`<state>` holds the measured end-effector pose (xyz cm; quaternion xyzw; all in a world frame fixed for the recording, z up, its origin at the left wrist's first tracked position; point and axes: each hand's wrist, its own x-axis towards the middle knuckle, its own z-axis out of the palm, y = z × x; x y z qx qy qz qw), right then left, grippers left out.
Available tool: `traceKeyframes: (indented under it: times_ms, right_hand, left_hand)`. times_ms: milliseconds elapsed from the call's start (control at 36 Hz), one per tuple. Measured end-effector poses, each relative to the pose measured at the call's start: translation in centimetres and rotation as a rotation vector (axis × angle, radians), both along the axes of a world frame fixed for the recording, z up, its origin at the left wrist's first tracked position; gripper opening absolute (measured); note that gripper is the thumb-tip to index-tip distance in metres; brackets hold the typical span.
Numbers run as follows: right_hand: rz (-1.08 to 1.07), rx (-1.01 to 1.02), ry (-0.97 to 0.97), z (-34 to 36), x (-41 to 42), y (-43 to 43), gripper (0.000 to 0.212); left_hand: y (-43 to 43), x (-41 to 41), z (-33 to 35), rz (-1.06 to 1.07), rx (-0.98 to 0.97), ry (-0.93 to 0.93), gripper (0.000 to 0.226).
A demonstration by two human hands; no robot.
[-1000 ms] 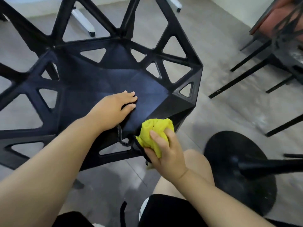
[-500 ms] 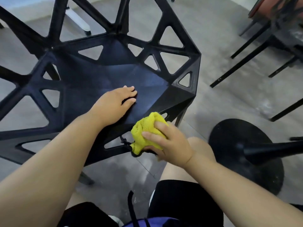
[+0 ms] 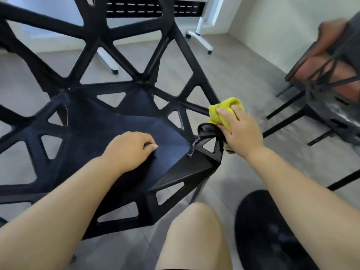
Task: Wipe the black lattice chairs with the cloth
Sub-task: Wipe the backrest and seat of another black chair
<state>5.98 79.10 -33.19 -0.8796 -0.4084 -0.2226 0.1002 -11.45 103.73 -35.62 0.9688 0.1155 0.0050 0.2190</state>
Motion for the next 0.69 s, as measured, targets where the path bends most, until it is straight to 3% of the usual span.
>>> traceKeyframes:
  times_ms: [222,333,444,500,639,694]
  right_hand:
    - [0.177,-0.288,-0.166,1.5,4.8,6.5,0.036]
    - [0.155,-0.528,-0.143,1.3,4.3,10.7,0.042]
    - [0.159,-0.493,-0.124,0.5,4.7,11.8,0.048]
    - [0.214,-0.451,-0.16,-0.2,5.6,11.7,0.052]
    - [0.226,-0.361,-0.085,-0.7,5.5,13.5,0.046]
    - [0.193,-0.438,-0.059,-0.7,5.2,15.3,0.042]
  left_hand:
    - [-0.2,4.2,-1.3,0.044,0.169,0.039,0.039]
    - [-0.4,3.8,-3.2,0.083,0.096,-0.103,0.032]
    - [-0.1,3.9,-4.4,0.117,0.053,-0.278,0.022]
    - [-0.2,4.2,-4.7,0.133,0.074,-0.316,0.028]
    - [-0.3,4.4,-4.8,0.098,0.057,-0.277,0.038]
    - [-0.1,4.5,-4.8,0.091,0.015,-0.258,0.039]
